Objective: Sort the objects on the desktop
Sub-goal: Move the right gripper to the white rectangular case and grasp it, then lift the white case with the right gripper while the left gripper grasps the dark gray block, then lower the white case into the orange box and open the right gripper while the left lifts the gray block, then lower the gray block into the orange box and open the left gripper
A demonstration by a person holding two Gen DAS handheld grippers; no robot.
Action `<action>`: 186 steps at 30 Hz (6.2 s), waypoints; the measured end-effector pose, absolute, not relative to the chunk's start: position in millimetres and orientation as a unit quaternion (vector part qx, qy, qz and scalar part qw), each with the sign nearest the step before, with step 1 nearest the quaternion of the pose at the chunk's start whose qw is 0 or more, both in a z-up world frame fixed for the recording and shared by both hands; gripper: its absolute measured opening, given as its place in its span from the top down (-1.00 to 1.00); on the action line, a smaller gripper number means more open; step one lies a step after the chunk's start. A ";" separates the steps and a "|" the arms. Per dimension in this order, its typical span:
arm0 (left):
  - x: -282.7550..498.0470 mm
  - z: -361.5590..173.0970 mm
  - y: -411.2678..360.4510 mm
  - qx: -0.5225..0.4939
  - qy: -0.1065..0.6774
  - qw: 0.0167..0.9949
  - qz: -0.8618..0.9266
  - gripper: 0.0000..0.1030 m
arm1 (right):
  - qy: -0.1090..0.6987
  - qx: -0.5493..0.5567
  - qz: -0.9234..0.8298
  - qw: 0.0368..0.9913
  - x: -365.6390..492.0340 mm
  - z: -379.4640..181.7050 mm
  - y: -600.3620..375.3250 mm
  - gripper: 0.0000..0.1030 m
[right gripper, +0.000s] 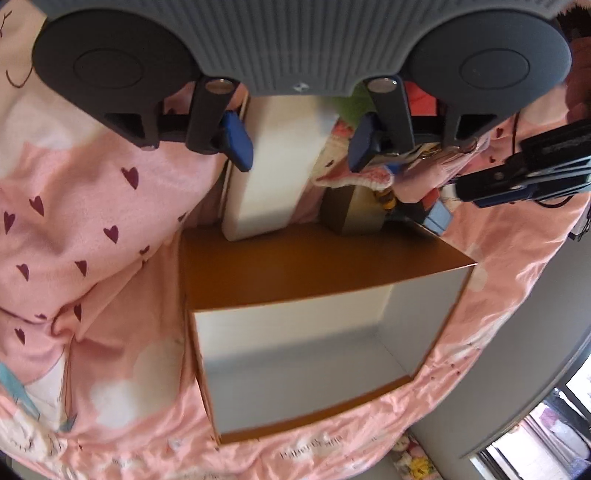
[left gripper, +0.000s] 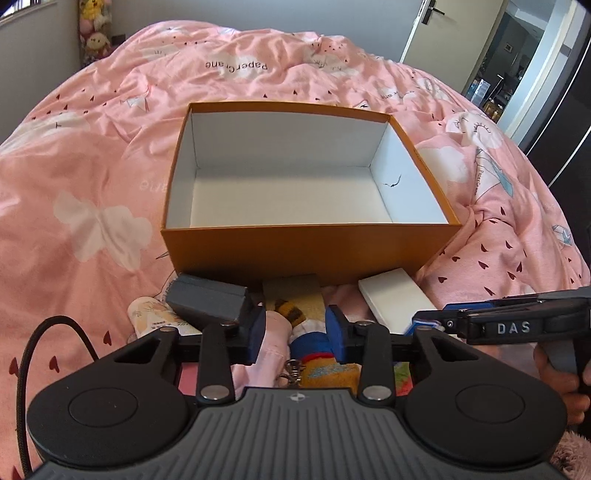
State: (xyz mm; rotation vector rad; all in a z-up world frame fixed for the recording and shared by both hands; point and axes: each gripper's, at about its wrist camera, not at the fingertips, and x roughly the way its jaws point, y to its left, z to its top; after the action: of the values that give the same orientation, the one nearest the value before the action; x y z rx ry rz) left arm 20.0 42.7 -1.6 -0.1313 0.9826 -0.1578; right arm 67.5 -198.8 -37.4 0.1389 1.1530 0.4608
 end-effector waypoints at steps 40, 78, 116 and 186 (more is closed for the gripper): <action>46.3 -4.1 94.3 -0.111 0.551 0.823 -0.083 -0.25 | 0.511 -0.105 0.326 0.788 82.8 11.6 -186.5 0.35; 118.0 -78.6 116.5 -0.280 0.612 0.731 0.106 -0.31 | 0.667 -0.220 0.330 0.631 153.7 -54.6 -132.4 0.32; 72.4 67.3 123.2 -0.185 0.471 0.862 -0.037 0.24 | 0.494 -0.097 0.395 0.769 157.7 77.4 -101.6 0.39; 229.3 -6.6 36.9 0.244 0.447 0.833 -0.217 0.24 | 0.600 -0.068 0.339 0.721 261.8 -76.9 -59.6 0.71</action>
State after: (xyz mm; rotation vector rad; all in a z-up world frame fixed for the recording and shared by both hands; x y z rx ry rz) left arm 229.3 36.9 -6.6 0.5176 0.9475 -0.4606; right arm 261.8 -59.6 -76.9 -0.1506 1.3262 0.7482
